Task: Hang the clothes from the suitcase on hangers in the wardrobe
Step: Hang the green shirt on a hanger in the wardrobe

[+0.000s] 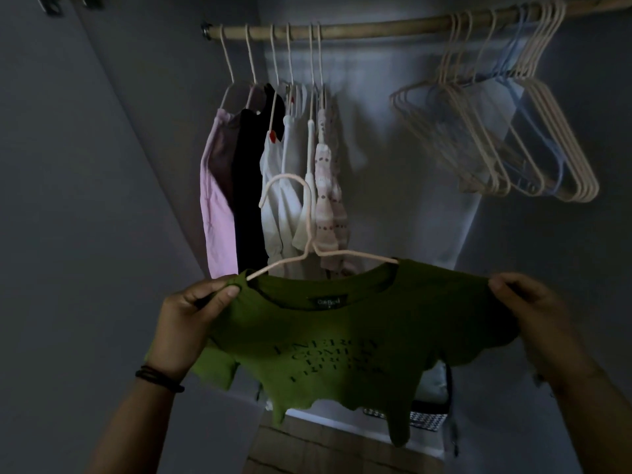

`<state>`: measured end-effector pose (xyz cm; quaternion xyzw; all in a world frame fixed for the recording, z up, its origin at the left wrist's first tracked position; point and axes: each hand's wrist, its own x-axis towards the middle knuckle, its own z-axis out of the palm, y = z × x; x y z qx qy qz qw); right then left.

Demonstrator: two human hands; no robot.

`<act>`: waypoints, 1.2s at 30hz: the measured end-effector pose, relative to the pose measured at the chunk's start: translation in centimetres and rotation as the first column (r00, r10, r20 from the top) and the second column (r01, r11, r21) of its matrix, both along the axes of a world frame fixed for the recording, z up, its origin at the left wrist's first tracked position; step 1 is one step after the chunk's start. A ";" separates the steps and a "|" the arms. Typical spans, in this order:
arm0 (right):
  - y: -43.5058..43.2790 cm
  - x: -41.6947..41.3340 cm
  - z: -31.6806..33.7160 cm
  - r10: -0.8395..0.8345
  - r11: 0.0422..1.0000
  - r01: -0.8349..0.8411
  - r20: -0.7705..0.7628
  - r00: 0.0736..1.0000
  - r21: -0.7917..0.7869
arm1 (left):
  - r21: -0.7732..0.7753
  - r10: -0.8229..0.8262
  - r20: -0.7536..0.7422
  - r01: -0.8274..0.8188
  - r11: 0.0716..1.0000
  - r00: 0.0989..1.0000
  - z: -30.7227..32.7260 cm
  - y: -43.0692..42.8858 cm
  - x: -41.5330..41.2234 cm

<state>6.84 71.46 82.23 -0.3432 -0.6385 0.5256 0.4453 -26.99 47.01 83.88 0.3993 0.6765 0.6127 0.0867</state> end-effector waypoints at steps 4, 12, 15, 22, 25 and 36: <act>-0.4 -1.8 1.3 0.036 0.948 -0.106 0.228 0.973 0.301 | -0.010 -0.011 -0.010 0.011 1.000 1.000 -0.2 0.2 0.7; -1.6 -6.4 2.0 0.249 0.852 -0.408 0.433 0.867 0.328 | -0.027 -0.024 -0.064 0.022 0.999 0.998 -0.2 0.0 1.1; -1.7 -5.9 1.9 0.256 0.867 -0.385 0.379 0.889 0.318 | -0.106 0.024 -0.095 -0.034 0.994 0.995 -0.6 -0.6 0.4; -1.6 -4.8 3.1 0.175 0.907 -0.280 0.325 0.929 0.314 | -0.206 -0.128 -0.247 0.077 0.976 0.961 -0.8 -0.3 0.1; -2.2 -3.4 4.5 0.273 0.901 -0.367 0.358 0.893 0.230 | -0.136 -0.113 -0.118 0.097 0.986 0.987 0.0 0.3 0.5; -4.3 8.1 2.4 0.222 0.965 -0.140 0.403 0.888 -0.222 | -0.218 -0.282 -0.101 0.255 0.942 0.954 -2.0 5.5 5.2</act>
